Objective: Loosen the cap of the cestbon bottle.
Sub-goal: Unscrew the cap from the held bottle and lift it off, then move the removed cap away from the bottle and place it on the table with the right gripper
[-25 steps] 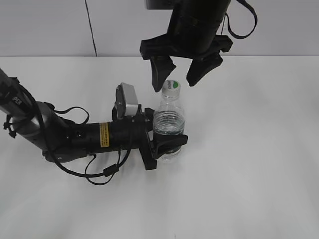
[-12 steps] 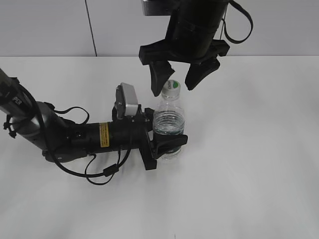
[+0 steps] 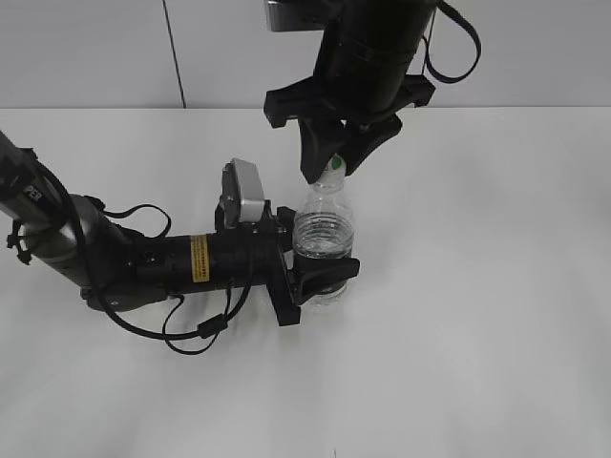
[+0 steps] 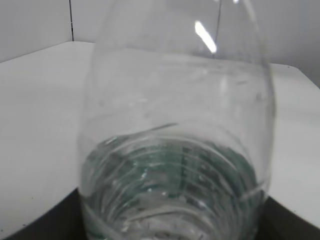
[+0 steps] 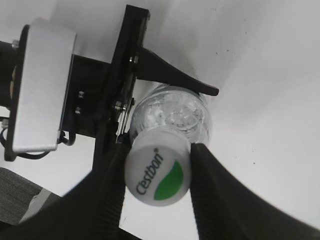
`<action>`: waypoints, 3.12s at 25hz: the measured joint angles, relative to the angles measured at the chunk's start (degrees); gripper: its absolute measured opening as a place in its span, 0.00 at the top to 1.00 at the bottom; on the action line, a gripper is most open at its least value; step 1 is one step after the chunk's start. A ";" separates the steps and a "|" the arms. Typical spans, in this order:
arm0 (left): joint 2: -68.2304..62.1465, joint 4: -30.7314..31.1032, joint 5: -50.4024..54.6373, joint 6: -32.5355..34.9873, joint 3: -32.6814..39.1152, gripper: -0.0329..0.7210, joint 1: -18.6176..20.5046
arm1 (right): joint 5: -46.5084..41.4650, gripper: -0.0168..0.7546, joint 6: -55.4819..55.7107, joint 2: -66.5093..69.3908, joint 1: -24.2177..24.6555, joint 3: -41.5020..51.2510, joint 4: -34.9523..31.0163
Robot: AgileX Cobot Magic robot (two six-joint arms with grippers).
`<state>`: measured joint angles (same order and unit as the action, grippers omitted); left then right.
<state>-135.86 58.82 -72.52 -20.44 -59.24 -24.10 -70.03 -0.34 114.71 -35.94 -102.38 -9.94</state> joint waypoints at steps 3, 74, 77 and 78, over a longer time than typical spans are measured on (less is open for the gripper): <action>0.00 0.00 0.00 0.00 0.00 0.42 0.00 | 0.00 0.60 -4.40 0.00 0.00 0.00 -0.13; 0.00 0.20 -0.01 -0.22 0.00 0.42 0.05 | -0.04 0.60 -22.09 -14.14 -3.94 0.08 11.21; 0.00 0.20 -0.05 -0.22 0.00 0.42 0.05 | -0.04 0.60 -7.93 -14.13 -3.89 0.08 17.90; 0.00 0.20 -0.05 -0.22 0.00 0.42 0.05 | -0.04 0.60 -5.03 -14.13 -3.81 0.08 19.71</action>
<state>-135.86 59.03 -72.57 -20.67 -59.24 -24.05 -70.07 -5.36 100.58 -39.75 -102.30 9.77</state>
